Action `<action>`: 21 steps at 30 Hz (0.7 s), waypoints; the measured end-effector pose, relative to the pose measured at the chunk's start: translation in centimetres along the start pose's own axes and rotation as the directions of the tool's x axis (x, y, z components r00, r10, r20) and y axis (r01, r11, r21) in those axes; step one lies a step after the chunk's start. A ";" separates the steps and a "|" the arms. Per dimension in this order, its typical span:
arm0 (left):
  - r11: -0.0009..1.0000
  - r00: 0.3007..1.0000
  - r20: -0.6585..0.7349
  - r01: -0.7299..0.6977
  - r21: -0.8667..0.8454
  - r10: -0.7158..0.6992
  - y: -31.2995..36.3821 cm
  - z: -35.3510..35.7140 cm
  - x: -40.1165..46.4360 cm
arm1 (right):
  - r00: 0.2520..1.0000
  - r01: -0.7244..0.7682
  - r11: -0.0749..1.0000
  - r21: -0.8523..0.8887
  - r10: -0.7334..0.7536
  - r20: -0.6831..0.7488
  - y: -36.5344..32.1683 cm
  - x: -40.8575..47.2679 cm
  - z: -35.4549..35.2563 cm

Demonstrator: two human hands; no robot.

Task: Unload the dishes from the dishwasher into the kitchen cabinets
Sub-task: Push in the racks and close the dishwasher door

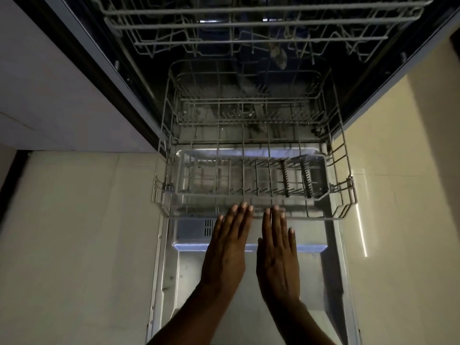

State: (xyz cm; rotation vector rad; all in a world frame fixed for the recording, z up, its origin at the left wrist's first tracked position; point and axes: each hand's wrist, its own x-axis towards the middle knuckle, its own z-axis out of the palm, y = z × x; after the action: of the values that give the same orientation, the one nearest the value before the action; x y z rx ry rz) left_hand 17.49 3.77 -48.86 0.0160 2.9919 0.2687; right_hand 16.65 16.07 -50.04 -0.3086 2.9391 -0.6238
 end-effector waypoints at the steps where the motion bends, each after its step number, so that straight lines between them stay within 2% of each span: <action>1: 1.000 1.000 -0.020 0.003 -0.014 -0.003 -0.1 0.0 1.2 | 1.000 -0.003 0.999 -0.035 0.004 0.024 0.2 1.5 0.0; 6: 0.994 0.996 -0.055 0.069 -0.087 -0.074 -0.7 -1.6 8.0 | 0.999 0.046 0.994 -0.096 -0.044 0.022 0.9 9.0 -1.4; 11: 0.993 0.990 -0.117 0.070 -0.096 -0.082 -1.5 -3.0 14.1 | 0.996 0.086 0.986 -0.141 -0.088 -0.009 0.2 15.9 -2.0; 17: 0.999 0.999 -0.035 0.031 0.016 -0.030 -4.1 -4.1 20.6 | 0.992 0.085 0.986 -0.146 -0.070 0.101 -0.8 22.6 -3.9; 21: 0.998 0.999 -0.017 0.051 0.019 -0.051 -4.7 -5.7 24.0 | 0.992 0.091 0.978 -0.185 -0.074 0.101 -1.2 25.8 -4.6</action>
State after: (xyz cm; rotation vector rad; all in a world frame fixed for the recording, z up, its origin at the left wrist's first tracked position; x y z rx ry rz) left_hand -7.02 -1.35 -47.44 -0.0607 3.0058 0.2344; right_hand -8.98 11.03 -47.38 -0.4678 2.9105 -0.3280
